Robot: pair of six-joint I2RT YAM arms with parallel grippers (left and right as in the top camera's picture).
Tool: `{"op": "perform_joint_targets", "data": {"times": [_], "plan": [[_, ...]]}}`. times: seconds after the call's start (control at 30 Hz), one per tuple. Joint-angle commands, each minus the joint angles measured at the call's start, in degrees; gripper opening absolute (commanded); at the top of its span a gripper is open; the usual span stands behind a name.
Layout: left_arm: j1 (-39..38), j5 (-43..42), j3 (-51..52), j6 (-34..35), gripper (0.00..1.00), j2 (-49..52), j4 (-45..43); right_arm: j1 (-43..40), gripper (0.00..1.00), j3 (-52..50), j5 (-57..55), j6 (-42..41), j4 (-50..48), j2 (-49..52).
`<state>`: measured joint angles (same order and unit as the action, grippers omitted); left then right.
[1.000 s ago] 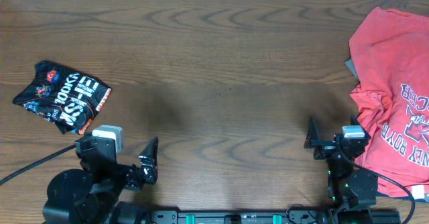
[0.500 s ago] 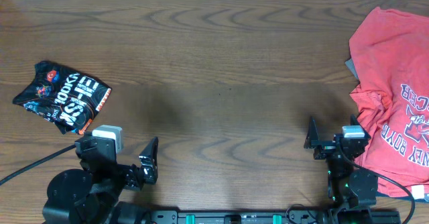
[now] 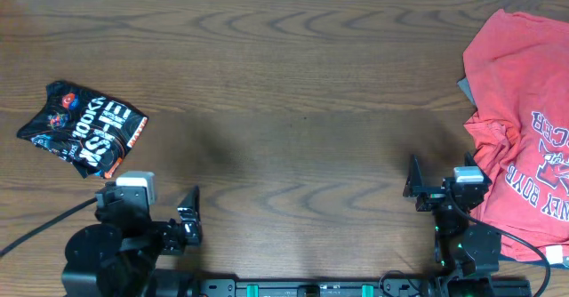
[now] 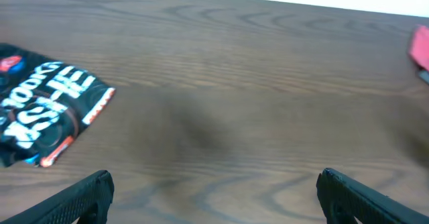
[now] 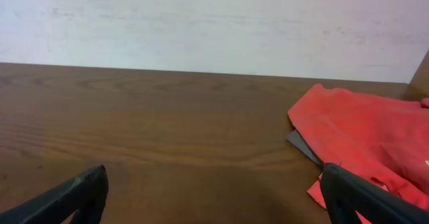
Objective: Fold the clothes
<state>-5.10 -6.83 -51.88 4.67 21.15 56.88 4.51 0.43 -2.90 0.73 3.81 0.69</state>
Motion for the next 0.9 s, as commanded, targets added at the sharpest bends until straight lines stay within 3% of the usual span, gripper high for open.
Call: {"op": "perform_joint_targets", "data": {"times": [0.0, 0.1, 0.43, 0.73, 0.87], "plan": [[1.38, 2.05, 5.51, -1.68, 0.98, -3.74, -1.11, -1.11, 0.99, -0.11, 0.57, 1.05, 0.26, -0.31], [1.57, 2.91, 12.79, -1.9, 0.98, -8.17, -5.42, -1.11, 0.99, -0.11, 0.57, 1.05, 0.26, -0.31], [1.57, 3.06, 37.48, -2.1, 0.98, -21.09, -32.11, -1.11, 0.99, -0.11, 0.57, 1.05, 0.26, -0.31], [1.62, 3.1, 50.95, -7.1, 0.98, -21.05, -60.19, -1.11, 0.99, -0.11, 0.57, 1.05, 0.26, -0.31], [1.66, 3.48, 51.65, -7.45, 0.98, -21.05, -56.33, -1.11, 0.99, -0.11, 0.57, 1.05, 0.26, -0.31]]}}
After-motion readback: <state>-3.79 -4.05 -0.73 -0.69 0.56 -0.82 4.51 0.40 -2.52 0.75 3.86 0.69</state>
